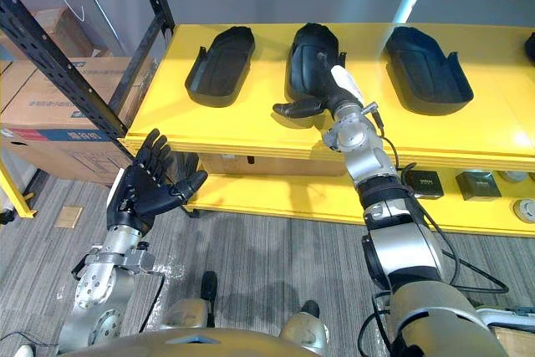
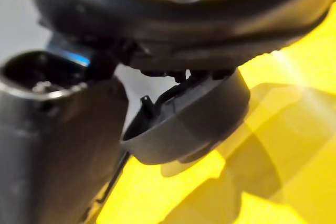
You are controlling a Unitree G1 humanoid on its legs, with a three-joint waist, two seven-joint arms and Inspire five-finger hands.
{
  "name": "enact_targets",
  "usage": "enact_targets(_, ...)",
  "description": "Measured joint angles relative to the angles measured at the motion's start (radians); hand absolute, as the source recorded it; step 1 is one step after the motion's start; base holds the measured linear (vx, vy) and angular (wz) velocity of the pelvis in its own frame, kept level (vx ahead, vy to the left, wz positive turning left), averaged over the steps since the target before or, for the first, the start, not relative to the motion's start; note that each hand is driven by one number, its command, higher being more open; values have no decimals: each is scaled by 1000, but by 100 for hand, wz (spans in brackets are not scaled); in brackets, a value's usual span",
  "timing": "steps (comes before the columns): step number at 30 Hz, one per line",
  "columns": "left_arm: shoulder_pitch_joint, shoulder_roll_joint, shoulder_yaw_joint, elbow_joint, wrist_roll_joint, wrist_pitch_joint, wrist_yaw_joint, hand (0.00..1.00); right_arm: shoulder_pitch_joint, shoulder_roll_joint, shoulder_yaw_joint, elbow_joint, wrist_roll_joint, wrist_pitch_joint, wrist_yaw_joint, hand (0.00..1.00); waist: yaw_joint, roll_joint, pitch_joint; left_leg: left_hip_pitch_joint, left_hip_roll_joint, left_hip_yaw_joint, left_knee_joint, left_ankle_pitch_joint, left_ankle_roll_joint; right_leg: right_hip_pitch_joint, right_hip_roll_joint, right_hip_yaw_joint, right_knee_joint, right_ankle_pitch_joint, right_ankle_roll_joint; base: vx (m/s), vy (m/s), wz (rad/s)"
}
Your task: Walk over and take three plastic housings, then place them on the shelf
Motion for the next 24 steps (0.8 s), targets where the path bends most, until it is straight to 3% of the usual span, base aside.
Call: enact_targets(24,-6,-7,2,-2,0,0,20,100,12,-23,1,-51,-2,-4,20,100,-22,0,3,1,0,12,1,0,0,-15,-2,15,14,-4,-1,-1,-1,-1)
